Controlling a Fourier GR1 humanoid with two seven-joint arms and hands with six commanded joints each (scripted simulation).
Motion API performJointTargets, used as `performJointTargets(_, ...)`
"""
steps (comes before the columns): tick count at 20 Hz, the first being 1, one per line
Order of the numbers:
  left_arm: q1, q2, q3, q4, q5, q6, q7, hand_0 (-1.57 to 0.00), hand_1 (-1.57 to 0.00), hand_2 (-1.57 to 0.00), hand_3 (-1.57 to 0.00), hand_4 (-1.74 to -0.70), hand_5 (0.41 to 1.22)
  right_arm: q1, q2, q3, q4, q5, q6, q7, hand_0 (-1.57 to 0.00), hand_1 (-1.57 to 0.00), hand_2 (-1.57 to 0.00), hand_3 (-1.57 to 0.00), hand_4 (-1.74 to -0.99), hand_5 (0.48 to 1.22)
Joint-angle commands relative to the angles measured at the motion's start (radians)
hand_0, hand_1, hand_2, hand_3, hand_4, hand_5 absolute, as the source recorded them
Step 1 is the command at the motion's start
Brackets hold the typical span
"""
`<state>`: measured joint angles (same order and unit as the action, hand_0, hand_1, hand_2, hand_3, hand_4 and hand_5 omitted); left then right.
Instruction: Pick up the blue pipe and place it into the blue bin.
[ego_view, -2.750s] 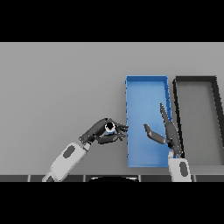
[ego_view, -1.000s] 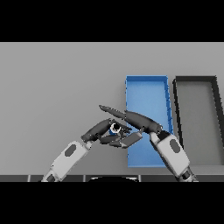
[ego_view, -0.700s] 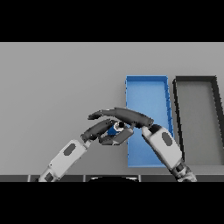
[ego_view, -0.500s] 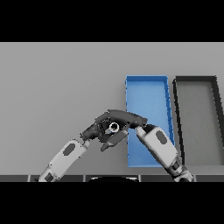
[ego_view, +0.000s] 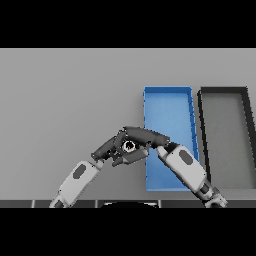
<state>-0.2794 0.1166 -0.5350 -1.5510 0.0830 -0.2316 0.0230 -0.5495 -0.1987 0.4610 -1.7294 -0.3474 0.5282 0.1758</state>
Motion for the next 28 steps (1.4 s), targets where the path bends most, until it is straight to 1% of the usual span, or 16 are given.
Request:
performJointTargets(1,-0.006,-0.002,0.009,0.005,0.01,-0.006,-0.007,-1.52,-1.51,-1.39,-1.5,-1.73,1.221,-0.001,-0.003,0.004,-0.002,-0.015,-0.015,0.01,-1.52,-1.52,-1.53,-1.51,-1.475,1.155)
performJointTargets(2,-0.003,-0.001,0.0,0.002,-0.008,-0.001,-0.03,-1.43,-1.35,-1.22,-1.33,-1.65,1.221,-0.001,-0.004,0.009,-0.004,-0.032,-0.034,0.005,-1.53,-1.53,-1.53,-1.52,-1.48,1.168)
performJointTargets(4,-0.006,0.041,-0.021,0.002,-0.078,-0.02,-0.068,-0.93,-0.87,-0.78,-0.85,-1.41,1.221,0.004,-0.013,0.02,-0.001,-0.054,-0.052,0.017,-1.55,-1.55,-1.55,-1.54,-1.487,1.187)
performJointTargets(5,-0.018,0.063,-0.024,0.009,-0.096,-0.052,-0.086,-0.74,-0.69,-0.62,-0.68,-1.31,1.221,-0.012,-0.008,0.02,0.006,-0.056,-0.062,0.047,-1.55,-1.55,-1.55,-1.54,-1.488,1.194)
performJointTargets(6,-0.022,0.078,-0.021,0.003,-0.112,-0.069,-0.095,-0.59,-0.55,-0.5,-0.55,-1.22,1.221,-0.012,-0.015,0.022,-0.003,-0.054,-0.06,0.045,-1.56,-1.56,-1.56,-1.55,-1.49,1.199)
performJointTargets(7,-0.023,0.072,-0.027,0.006,-0.136,-0.073,-0.092,-0.47,-0.44,-0.4,-0.44,-1.14,1.187,-0.011,-0.022,0.028,-0.008,-0.058,-0.053,0.056,-1.56,-1.56,-1.56,-1.55,-1.491,1.204)
performJointTargets(9,-0.021,0.069,-0.026,0.022,-0.157,-0.063,-0.112,-0.3,-0.28,-0.26,-0.28,-1.04,1.02,-0.005,-0.012,0.036,-0.015,-0.054,-0.056,0.069,-1.56,-1.56,-1.56,-1.56,-1.493,1.21)
performJointTargets(10,-0.02,0.074,-0.025,0.018,-0.162,-0.059,-0.103,-0.24,-0.23,-0.2,-0.22,-1.0,0.93,-0.007,-0.01,0.032,-0.014,-0.049,-0.056,0.049,-1.56,-1.56,-1.56,-1.56,-1.494,1.212)
performJointTargets(12,-0.029,0.078,-0.022,0.011,-0.166,-0.055,-0.063,-0.15,-0.14,-0.13,-0.14,-0.94,0.785,-0.007,-0.011,0.033,-0.008,-0.039,-0.056,0.035,-1.57,-1.57,-1.57,-1.57,-1.496,1.215)
performJointTargets(14,-0.024,0.086,-0.017,0.014,-0.172,-0.048,-0.061,-0.1,-0.09,-0.08,-0.09,-0.9,0.697,-0.01,-0.016,0.035,-0.011,-0.024,-0.057,0.029,-1.57,-1.57,-1.57,-1.57,-1.496,1.217)
performJointTargets(17,-0.021,0.071,-0.02,0.015,-0.159,-0.052,-0.043,-0.05,-0.05,-0.04,-0.05,-0.89,0.617,-0.005,-0.016,0.039,-0.015,-0.03,-0.06,0.031,-1.57,-1.57,-1.57,-1.57,-1.491,1.219)
performJointTargets(21,-0.011,0.062,-0.014,0.019,-0.146,-0.047,-0.012,-0.02,-0.02,-0.02,-0.02,-0.9,0.569,-0.014,-0.009,0.026,-0.016,-0.071,-0.08,0.045,-1.57,-1.57,-1.57,-1.57,-1.488,1.22)
performJointTargets(23,-0.016,0.063,-0.008,0.028,-0.145,-0.045,0.007,-0.01,-0.01,-0.01,-0.01,-0.9,0.555,-0.035,-0.015,0.011,-0.02,-0.123,-0.1,0.097,-1.57,-1.57,-1.57,-1.57,-1.49,1.221)
performJointTargets(24,-0.017,0.057,-0.009,0.033,-0.143,-0.044,0.021,-0.01,-0.01,-0.01,-0.01,-0.9,0.548,-0.049,-0.017,-0.003,-0.033,-0.187,-0.114,0.13,-1.57,-1.57,-1.57,-1.57,-1.491,1.221)
performJointTargets(27,-0.011,0.061,-0.008,0.029,-0.136,-0.053,0.024,0.0,0.0,0.0,0.0,-0.91,0.524,-0.072,-0.063,-0.038,-0.062,-0.317,-0.137,0.194,-1.57,-1.57,-1.57,-1.57,-1.613,1.221)
performJointTargets(28,-0.002,0.061,-0.014,0.02,-0.132,-0.056,0.03,0.0,0.0,0.0,0.0,-0.91,0.514,-0.109,-0.068,-0.059,-0.063,-0.376,-0.173,0.224,-1.57,-1.57,-1.57,-1.57,-1.639,1.221)
